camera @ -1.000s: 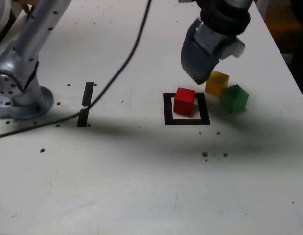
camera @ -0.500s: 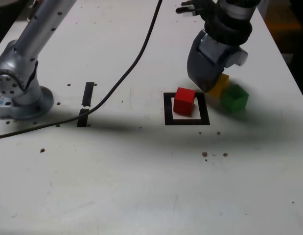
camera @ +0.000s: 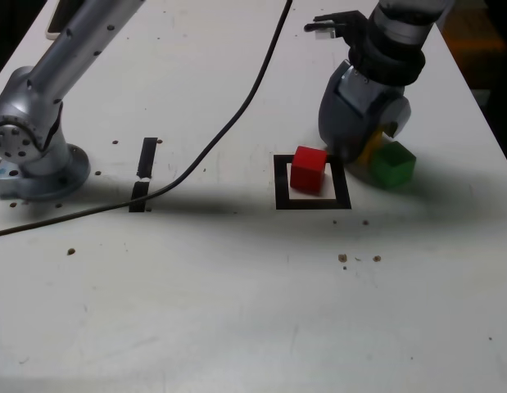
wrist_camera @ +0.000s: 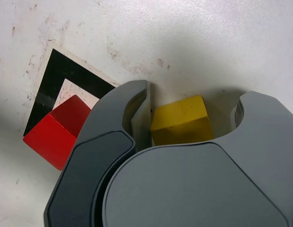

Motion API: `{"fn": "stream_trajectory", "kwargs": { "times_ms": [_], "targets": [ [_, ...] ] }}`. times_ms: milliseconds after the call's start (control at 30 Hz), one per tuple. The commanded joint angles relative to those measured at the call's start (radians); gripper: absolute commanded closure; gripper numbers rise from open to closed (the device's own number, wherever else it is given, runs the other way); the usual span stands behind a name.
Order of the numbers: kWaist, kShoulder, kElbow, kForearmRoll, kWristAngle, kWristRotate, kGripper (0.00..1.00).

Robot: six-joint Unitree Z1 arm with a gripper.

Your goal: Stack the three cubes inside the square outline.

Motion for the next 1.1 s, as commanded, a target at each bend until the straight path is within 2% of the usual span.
{"fn": "stream_trajectory", "kwargs": {
  "times_ms": [0, 133, 233, 400, 533, 633, 733, 867, 933, 1033, 1067],
  "targets": [
    [0.001, 0.004, -0.008, 0.003, 0.005, 0.011, 0.36],
    [0.005, 0.000, -0.012, 0.006, 0.010, 0.034, 0.43],
    [0.006, -0.002, -0.018, 0.014, 0.006, 0.048, 0.52],
    [0.007, -0.001, -0.027, 0.021, 0.003, 0.098, 0.60],
    [0.013, 0.007, -0.068, 0.065, 0.002, 0.118, 0.74],
    [0.021, 0.008, -0.113, 0.119, 0.014, 0.140, 0.79],
    [0.037, 0.007, -0.166, 0.181, 0.020, 0.185, 0.83],
    [0.045, 0.004, -0.187, 0.204, 0.017, 0.215, 0.87],
    [0.045, -0.008, -0.190, 0.209, 0.027, 0.222, 0.88],
    [0.045, -0.032, -0.188, 0.215, 0.049, 0.224, 0.82],
    [0.044, -0.040, -0.187, 0.218, 0.058, 0.223, 0.74]
  ]
}}
